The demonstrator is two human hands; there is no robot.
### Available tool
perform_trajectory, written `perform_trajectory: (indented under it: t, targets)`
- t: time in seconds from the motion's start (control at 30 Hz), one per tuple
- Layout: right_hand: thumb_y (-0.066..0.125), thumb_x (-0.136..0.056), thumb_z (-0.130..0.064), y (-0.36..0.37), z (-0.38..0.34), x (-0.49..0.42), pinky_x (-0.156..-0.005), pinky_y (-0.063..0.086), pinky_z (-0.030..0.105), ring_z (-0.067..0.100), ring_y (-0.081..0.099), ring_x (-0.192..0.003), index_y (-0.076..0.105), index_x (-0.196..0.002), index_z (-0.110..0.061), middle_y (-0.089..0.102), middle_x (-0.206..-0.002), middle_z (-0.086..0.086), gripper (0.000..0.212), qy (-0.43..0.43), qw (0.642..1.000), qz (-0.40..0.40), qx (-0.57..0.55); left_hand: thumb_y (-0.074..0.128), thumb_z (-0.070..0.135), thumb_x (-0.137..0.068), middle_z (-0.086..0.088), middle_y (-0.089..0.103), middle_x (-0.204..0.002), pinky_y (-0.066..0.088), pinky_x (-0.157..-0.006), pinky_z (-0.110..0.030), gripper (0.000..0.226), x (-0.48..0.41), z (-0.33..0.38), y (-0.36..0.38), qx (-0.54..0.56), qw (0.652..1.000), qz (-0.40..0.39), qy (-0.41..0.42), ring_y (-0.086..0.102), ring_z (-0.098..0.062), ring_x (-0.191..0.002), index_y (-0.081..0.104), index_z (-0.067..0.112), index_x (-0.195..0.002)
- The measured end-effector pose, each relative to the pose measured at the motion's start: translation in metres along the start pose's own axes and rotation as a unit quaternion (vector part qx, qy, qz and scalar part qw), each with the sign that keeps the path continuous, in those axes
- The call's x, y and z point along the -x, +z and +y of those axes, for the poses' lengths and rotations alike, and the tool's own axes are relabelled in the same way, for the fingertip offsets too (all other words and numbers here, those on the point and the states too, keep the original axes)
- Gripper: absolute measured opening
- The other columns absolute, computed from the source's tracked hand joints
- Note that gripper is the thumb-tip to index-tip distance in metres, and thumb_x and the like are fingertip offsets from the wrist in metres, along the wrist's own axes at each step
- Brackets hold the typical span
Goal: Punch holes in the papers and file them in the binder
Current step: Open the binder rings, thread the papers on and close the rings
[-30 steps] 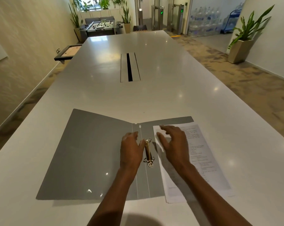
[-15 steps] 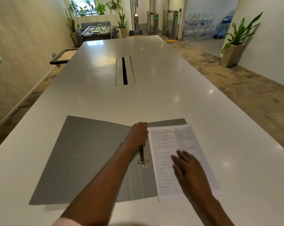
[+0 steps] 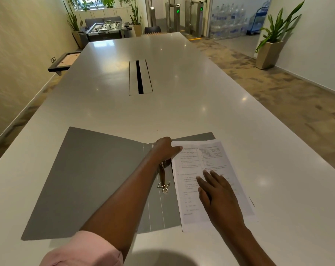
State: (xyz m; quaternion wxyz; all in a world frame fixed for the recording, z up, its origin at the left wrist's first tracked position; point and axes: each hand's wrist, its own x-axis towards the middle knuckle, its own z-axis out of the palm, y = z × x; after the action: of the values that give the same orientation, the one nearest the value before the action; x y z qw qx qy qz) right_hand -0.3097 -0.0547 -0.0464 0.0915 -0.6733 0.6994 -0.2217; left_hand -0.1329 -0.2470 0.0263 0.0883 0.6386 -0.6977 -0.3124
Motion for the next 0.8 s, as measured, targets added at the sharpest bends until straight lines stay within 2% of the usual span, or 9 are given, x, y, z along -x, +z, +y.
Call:
perform_trajectory:
  t: [0.07, 0.1, 0.17, 0.23, 0.3, 0.4, 0.57, 0.63, 0.8]
  targets:
    - [0.025, -0.102, -0.054, -0.001, -0.001, 0.0, -0.126, 0.026, 0.043, 0.015, 0.036, -0.151, 0.054, -0.146, -0.036, 0.045, -0.157, -0.01, 0.056, 0.0, 1.0, -0.003, -0.003, 0.066, 0.056, -0.094, -0.014, 0.07, -0.12, 0.056, -0.099, -0.047, 0.058, -0.004, -0.001, 0.001, 0.019, 1.0, -0.019, -0.01, 0.067, -0.035, -0.113, 0.066, 0.007, -0.125]
    - [0.025, -0.102, -0.054, -0.001, -0.001, 0.0, -0.126, 0.027, 0.044, 0.014, 0.036, -0.151, 0.054, -0.146, -0.036, 0.045, -0.157, -0.01, 0.056, 0.0, 1.0, -0.004, -0.005, 0.066, 0.057, -0.094, -0.012, 0.073, -0.115, 0.058, -0.099, -0.049, 0.055, -0.005, -0.001, 0.001, 0.033, 0.999, -0.028, -0.009, 0.07, -0.033, -0.108, 0.069, 0.008, -0.121]
    - [0.031, -0.104, -0.05, -0.002, 0.0, 0.0, -0.126, 0.027, 0.044, 0.015, 0.036, -0.151, 0.054, -0.146, -0.035, 0.045, -0.157, -0.01, 0.05, 0.0, 1.0, -0.003, -0.008, 0.066, 0.052, -0.097, -0.007, 0.075, -0.101, 0.06, -0.09, -0.042, 0.049, -0.003, 0.002, 0.0, 0.068, 0.997, -0.041, -0.001, 0.073, -0.027, -0.095, 0.071, 0.008, -0.118]
    - [0.041, -0.106, -0.044, -0.002, 0.0, 0.0, -0.127, 0.023, 0.042, 0.015, 0.034, -0.152, 0.054, -0.147, -0.034, 0.045, -0.158, -0.009, 0.043, 0.001, 1.0, -0.009, -0.004, 0.066, 0.05, -0.098, -0.003, 0.07, -0.096, 0.054, -0.081, -0.038, 0.048, -0.002, 0.002, 0.0, 0.097, 0.995, -0.032, 0.01, 0.067, -0.021, -0.088, 0.067, 0.006, -0.118]
    - [0.044, -0.107, -0.041, -0.002, 0.0, 0.0, -0.128, 0.021, 0.041, 0.015, 0.033, -0.152, 0.053, -0.148, -0.034, 0.044, -0.159, -0.008, 0.043, 0.004, 1.0, -0.016, -0.001, 0.07, 0.048, -0.096, -0.006, 0.069, -0.103, 0.057, -0.085, -0.04, 0.047, -0.001, 0.0, 0.001, 0.163, 0.986, -0.019, -0.006, 0.068, -0.023, -0.094, 0.061, 0.008, -0.119]
    - [0.042, -0.107, -0.042, -0.004, -0.002, 0.0, -0.127, 0.023, 0.043, 0.016, 0.034, -0.152, 0.053, -0.148, -0.034, 0.044, -0.159, -0.007, 0.043, 0.004, 1.0, -0.016, 0.0, 0.076, 0.033, -0.095, -0.02, 0.074, -0.115, 0.059, -0.1, -0.054, 0.031, 0.001, -0.005, 0.0, 0.279, 0.959, -0.018, -0.053, 0.074, -0.036, -0.108, 0.06, 0.01, -0.107]
    - [0.046, -0.106, -0.039, -0.005, -0.003, 0.001, -0.127, 0.022, 0.041, 0.017, 0.036, -0.151, 0.055, -0.147, -0.032, 0.047, -0.158, -0.006, 0.042, 0.003, 1.0, -0.009, -0.007, 0.08, 0.005, -0.09, -0.022, 0.079, -0.109, 0.065, -0.093, -0.048, 0.028, 0.009, -0.015, 0.001, 0.396, 0.913, -0.013, -0.099, 0.081, -0.031, -0.096, 0.056, 0.009, -0.104]
    - [0.047, -0.106, -0.038, -0.005, -0.003, 0.001, -0.127, 0.022, 0.041, 0.017, 0.037, -0.151, 0.056, -0.147, -0.031, 0.047, -0.157, -0.006, 0.042, 0.005, 1.0, -0.009, -0.007, 0.081, 0.001, -0.088, -0.02, 0.08, -0.104, 0.065, -0.091, -0.045, 0.023, 0.011, -0.016, 0.002, 0.387, 0.916, 0.005, -0.102, 0.081, -0.03, -0.093, 0.06, 0.003, -0.097]
    - [0.048, -0.106, -0.037, -0.004, -0.004, 0.001, -0.127, 0.023, 0.041, 0.019, 0.04, -0.149, 0.058, -0.145, -0.03, 0.05, -0.156, -0.003, 0.041, 0.005, 1.0, -0.006, -0.001, 0.081, -0.001, -0.088, -0.013, 0.081, -0.103, 0.068, -0.084, -0.042, 0.007, 0.007, -0.013, 0.0, 0.257, 0.964, -0.01, -0.062, 0.081, -0.026, -0.09, 0.074, -0.001, -0.09]
